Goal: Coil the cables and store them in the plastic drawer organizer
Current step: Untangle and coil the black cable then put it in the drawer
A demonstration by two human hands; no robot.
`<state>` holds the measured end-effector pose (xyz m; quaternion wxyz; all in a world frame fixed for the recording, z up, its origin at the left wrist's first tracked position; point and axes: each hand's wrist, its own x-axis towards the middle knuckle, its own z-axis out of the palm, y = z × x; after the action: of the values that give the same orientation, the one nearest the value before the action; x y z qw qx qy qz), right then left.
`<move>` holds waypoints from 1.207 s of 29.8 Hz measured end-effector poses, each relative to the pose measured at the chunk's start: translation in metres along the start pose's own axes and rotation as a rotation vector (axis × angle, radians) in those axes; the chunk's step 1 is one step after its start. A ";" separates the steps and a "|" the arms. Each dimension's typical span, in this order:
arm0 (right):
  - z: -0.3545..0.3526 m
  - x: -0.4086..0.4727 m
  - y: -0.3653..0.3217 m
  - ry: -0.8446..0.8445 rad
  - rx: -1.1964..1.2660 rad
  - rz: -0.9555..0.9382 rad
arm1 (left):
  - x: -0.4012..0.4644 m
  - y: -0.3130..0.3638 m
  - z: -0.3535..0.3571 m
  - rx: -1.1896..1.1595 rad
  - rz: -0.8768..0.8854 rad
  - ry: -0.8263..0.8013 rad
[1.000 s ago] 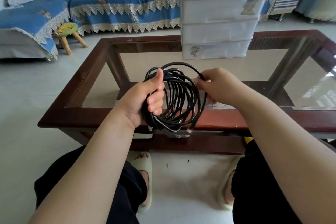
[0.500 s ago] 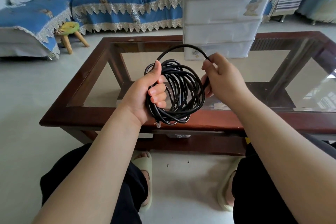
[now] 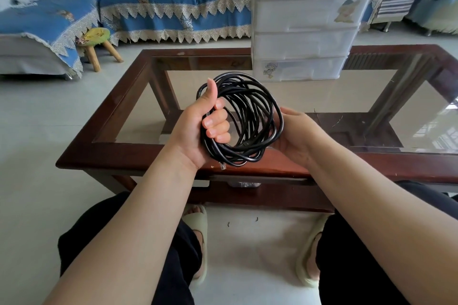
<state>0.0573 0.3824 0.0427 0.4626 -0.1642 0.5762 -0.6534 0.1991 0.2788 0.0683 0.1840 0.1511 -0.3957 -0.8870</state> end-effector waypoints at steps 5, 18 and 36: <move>0.000 -0.001 0.001 0.070 0.069 -0.064 | 0.001 -0.001 0.004 0.040 0.046 0.039; -0.005 0.006 0.005 0.351 -0.056 -0.207 | 0.010 -0.006 0.013 0.281 0.029 0.098; -0.005 -0.009 0.002 -0.305 -0.330 -0.072 | 0.007 -0.005 0.012 0.574 0.128 0.279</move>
<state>0.0596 0.3930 0.0424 0.4879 -0.3549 0.5923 -0.5341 0.1868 0.2868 0.0712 0.2416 0.2920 -0.6093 -0.6965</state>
